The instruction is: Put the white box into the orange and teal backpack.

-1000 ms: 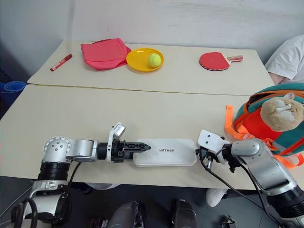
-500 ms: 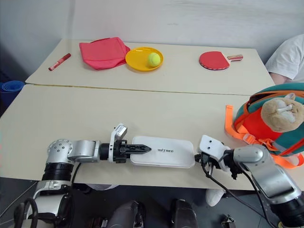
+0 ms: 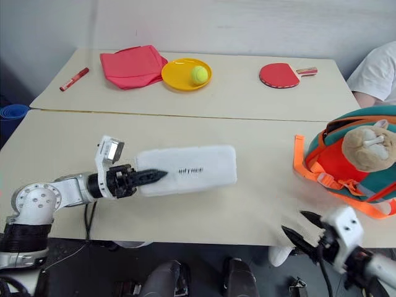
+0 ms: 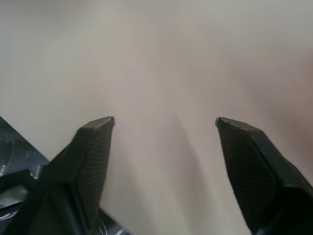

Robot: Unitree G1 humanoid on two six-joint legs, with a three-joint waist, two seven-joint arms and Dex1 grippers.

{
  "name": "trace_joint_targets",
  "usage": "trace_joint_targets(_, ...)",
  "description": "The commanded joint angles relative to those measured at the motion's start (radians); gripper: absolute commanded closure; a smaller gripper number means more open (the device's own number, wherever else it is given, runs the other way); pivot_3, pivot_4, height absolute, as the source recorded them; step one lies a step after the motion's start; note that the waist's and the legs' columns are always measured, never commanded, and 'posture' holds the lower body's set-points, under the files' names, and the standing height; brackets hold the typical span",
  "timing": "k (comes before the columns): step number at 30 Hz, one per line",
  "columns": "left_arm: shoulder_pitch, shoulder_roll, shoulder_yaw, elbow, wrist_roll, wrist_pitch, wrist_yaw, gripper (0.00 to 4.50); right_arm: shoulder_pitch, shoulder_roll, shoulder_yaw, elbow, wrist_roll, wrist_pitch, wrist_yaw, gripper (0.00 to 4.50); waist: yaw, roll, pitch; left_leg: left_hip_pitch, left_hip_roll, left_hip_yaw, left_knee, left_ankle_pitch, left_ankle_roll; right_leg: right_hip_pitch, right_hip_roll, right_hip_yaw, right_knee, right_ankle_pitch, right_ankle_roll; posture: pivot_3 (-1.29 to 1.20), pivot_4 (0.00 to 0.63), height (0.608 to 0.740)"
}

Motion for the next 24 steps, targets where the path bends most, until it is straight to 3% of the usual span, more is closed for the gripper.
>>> trace_joint_targets(1,0.017,0.009,-0.085,-0.023,0.193,-0.226,-0.218,3.24,0.105,0.095,-0.135,0.004,0.048,-0.129,-0.004,0.04,0.001,0.003,-0.001,0.000,0.000,0.000,-0.004,0.001,-0.001,0.000,0.000,0.001,-0.004,0.001,-0.001,0.00,0.150,0.740)
trace_joint_targets(6,0.003,-0.032,-0.099,0.007,0.271,-0.328,-0.334,3.24,0.092,0.175,-0.313,0.157,0.155,-0.272,-0.046,0.04,-0.007,0.005,-0.001,0.000,0.005,0.001,-0.009,0.001,-0.001,-0.003,0.003,0.004,-0.010,0.003,-0.004,0.00,0.150,0.740)
trace_joint_targets(12,0.006,-0.054,-0.067,0.014,0.283,-0.338,-0.364,3.24,0.003,0.021,-0.386,0.372,0.146,-0.351,-0.037,0.04,-0.023,0.007,0.000,-0.001,0.006,0.001,-0.008,0.003,0.005,-0.004,0.005,0.004,-0.008,0.002,-0.006,0.00,0.150,0.740)
trace_joint_targets(18,-0.004,-0.068,-0.061,0.013,0.309,-0.351,-0.369,3.24,-0.215,-0.182,-0.343,0.567,0.201,-0.289,0.001,0.04,-0.026,0.007,0.000,0.002,0.006,0.000,-0.004,0.005,0.007,-0.001,0.004,0.004,-0.003,0.003,-0.006,0.00,0.150,0.740)
trace_joint_targets(23,-0.002,-0.080,-0.044,0.008,0.319,-0.353,-0.356,3.24,-0.351,-0.265,-0.219,0.553,0.269,-0.159,0.079,0.04,-0.025,0.008,0.000,0.003,0.006,-0.001,-0.004,0.010,0.010,-0.001,0.004,0.004,0.000,0.004,-0.008,0.00,0.150,0.740)
trace_joint_targets(24,0.002,-0.084,-0.038,0.008,0.319,-0.355,-0.350,3.24,-0.367,-0.274,-0.186,0.543,0.267,-0.141,0.086,0.21,-0.024,0.008,0.000,0.003,0.006,-0.001,-0.005,0.010,0.009,-0.001,0.004,0.003,0.000,0.004,-0.008,0.00,0.150,0.740)
